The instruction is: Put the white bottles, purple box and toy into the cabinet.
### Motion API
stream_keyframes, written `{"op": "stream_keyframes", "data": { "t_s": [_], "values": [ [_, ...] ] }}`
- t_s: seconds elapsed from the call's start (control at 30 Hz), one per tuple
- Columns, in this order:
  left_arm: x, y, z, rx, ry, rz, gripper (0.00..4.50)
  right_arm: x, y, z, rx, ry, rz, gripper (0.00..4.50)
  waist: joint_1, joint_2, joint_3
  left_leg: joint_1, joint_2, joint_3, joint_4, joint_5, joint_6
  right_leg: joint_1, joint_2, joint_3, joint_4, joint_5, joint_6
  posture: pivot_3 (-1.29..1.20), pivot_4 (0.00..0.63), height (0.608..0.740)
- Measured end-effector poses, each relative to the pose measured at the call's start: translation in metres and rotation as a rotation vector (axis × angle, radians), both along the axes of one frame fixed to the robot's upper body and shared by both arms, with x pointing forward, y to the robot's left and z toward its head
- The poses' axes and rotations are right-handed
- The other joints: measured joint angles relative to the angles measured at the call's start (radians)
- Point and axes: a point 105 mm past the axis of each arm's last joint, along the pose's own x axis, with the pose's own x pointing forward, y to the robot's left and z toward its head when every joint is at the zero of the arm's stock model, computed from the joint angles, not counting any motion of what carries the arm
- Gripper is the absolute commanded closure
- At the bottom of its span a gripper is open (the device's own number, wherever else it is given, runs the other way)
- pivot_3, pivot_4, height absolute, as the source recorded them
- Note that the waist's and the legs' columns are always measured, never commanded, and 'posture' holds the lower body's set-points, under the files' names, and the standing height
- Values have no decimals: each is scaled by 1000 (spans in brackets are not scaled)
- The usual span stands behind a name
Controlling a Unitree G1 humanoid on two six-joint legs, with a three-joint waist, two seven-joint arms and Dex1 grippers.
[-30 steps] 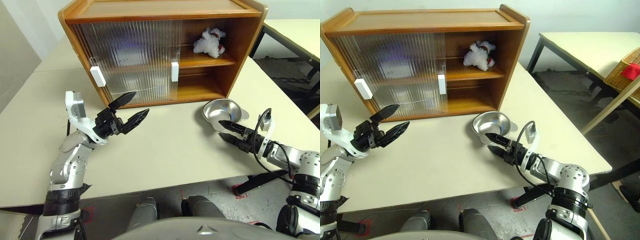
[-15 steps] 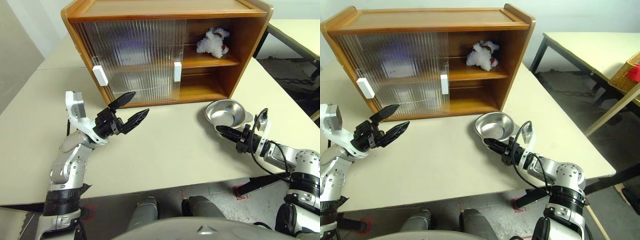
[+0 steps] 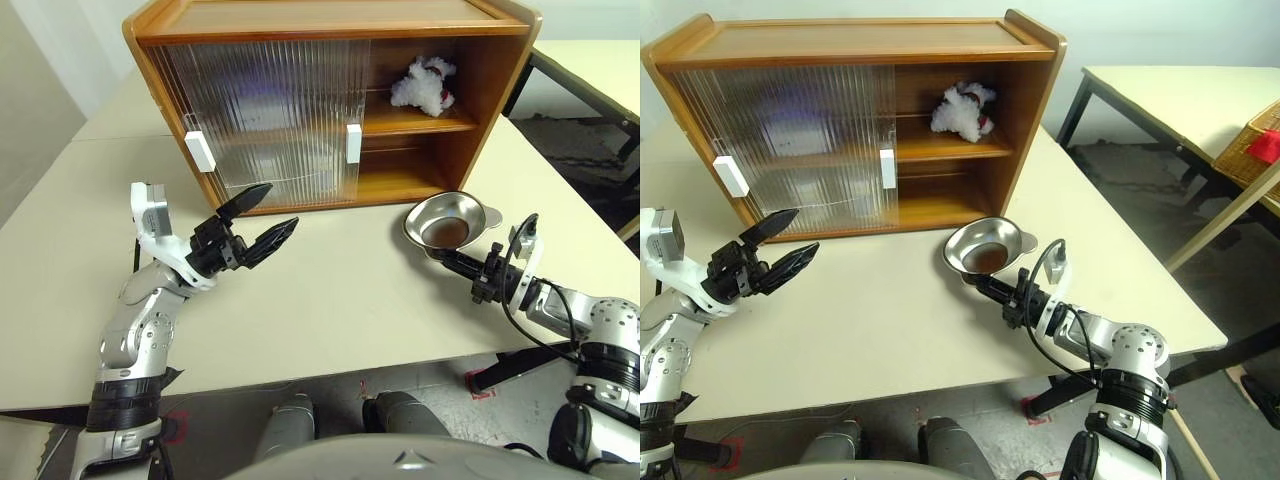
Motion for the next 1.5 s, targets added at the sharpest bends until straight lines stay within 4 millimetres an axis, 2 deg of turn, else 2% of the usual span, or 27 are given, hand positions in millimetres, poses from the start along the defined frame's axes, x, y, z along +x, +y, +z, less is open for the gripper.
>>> {"op": "stream_keyframes", "data": {
  "t_s": [0.23,0.37,0.5,0.67,0.87,1.23,1.5],
  "values": [
    [0,0,0,1,-2,-1,0,8,12,29,135,-63,23,4453,10,4,1,-1,0,0,-2,1,2,-1,0,-1,1,-1,-1,-37,48,740],
    [0,0,0,2,-2,-2,0,15,24,36,177,-73,24,4453,9,4,1,-1,0,0,-3,-1,3,-1,0,-1,1,1,1,-34,47,740],
    [0,0,0,2,-4,-2,0,26,27,44,200,-89,-7,4453,10,4,1,-1,0,-1,-3,-2,4,0,0,-1,1,1,1,-34,47,740],
    [0,0,0,5,-4,0,0,53,43,45,235,-67,-59,4453,6,5,0,0,0,-1,-2,-3,5,-1,0,-2,1,3,-1,-17,48,740],
    [-2,3,-2,11,4,13,0,68,53,40,246,-50,-90,4453,9,6,0,0,1,-1,-1,-3,5,-1,0,-2,2,3,-2,0,49,740],
    [-4,6,0,23,1,37,0,99,65,45,260,-54,-150,4453,17,6,0,0,1,-1,0,-2,5,-1,0,-3,3,5,-6,32,49,740],
    [-8,9,3,34,-6,56,0,112,74,31,250,-25,-192,4453,23,6,0,0,2,-1,0,-2,5,-2,0,-4,3,6,-8,51,52,740]
  ]
}}
